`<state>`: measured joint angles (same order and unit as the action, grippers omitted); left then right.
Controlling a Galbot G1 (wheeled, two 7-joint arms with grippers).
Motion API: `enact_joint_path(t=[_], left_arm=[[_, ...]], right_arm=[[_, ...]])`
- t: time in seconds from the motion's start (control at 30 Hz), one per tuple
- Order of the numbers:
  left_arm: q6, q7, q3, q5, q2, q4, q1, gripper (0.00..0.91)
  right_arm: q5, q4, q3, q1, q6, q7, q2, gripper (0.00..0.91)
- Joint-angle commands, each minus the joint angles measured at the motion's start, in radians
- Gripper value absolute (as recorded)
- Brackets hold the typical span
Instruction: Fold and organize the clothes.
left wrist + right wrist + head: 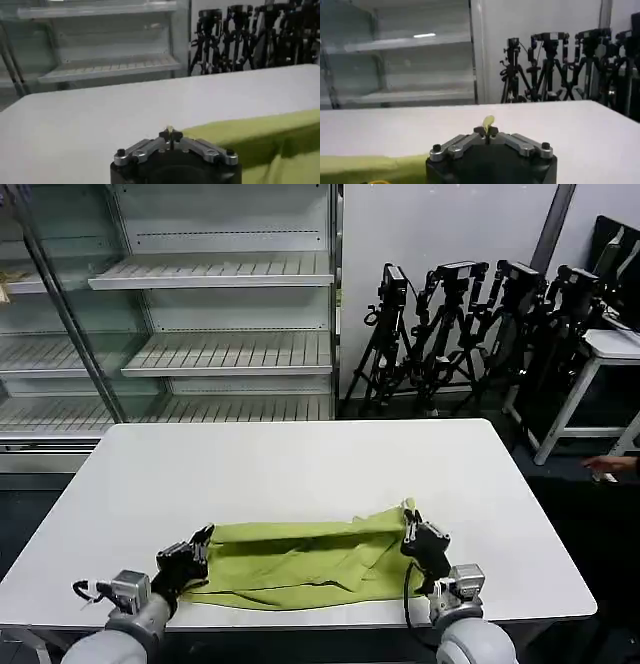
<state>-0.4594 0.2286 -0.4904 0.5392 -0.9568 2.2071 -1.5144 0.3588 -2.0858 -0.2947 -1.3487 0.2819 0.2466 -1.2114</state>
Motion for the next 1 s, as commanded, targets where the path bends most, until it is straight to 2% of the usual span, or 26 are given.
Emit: enact_joint_path(t=[0.03, 0.1, 0.13, 0.17, 0.2, 0.23, 0.4, 0.67, 1.0], left_arm=[[0.011, -0.011, 0.013, -0.144, -0.034, 0.002, -0.095, 0.05], [0.01, -0.017, 0.019, -0.163, -0.048, -0.009, -0.092, 0.05], [0.005, -0.016, 0.021, -0.167, -0.054, -0.014, -0.089, 0.121], [0.002, -0.013, 0.021, -0.167, -0.061, -0.015, -0.085, 0.282], [0.004, -0.011, 0.021, -0.165, -0.067, -0.013, -0.083, 0.554], [0.004, -0.009, 0.019, -0.164, -0.071, -0.011, -0.081, 0.907], [0.027, 0.027, 0.004, -0.146, -0.112, 0.02, -0.07, 0.907], [0.041, 0.098, -0.012, -0.101, -0.228, 0.07, -0.11, 0.907], [0.021, 0.139, 0.033, -0.061, -0.314, -0.002, -0.086, 0.907]], right_arm=[[-0.026, -0.016, -0.005, -0.059, 0.047, 0.001, 0.005, 0.0], [-0.029, -0.004, -0.003, -0.056, 0.069, 0.009, 0.0, 0.0], [-0.027, -0.004, -0.002, -0.053, 0.089, 0.016, 0.0, 0.584], [-0.026, -0.006, -0.002, -0.051, 0.096, 0.018, 0.0, 0.897], [-0.026, -0.007, -0.001, -0.051, 0.095, 0.018, 0.001, 0.907], [-0.025, -0.01, -0.002, -0.049, 0.093, 0.018, 0.004, 0.907], [-0.022, -0.034, -0.017, -0.048, 0.072, 0.028, 0.009, 0.907], [-0.061, -0.092, -0.034, -0.123, 0.044, 0.033, 0.001, 0.907], [-0.07, -0.109, -0.023, -0.152, 0.041, 0.038, -0.014, 0.907]])
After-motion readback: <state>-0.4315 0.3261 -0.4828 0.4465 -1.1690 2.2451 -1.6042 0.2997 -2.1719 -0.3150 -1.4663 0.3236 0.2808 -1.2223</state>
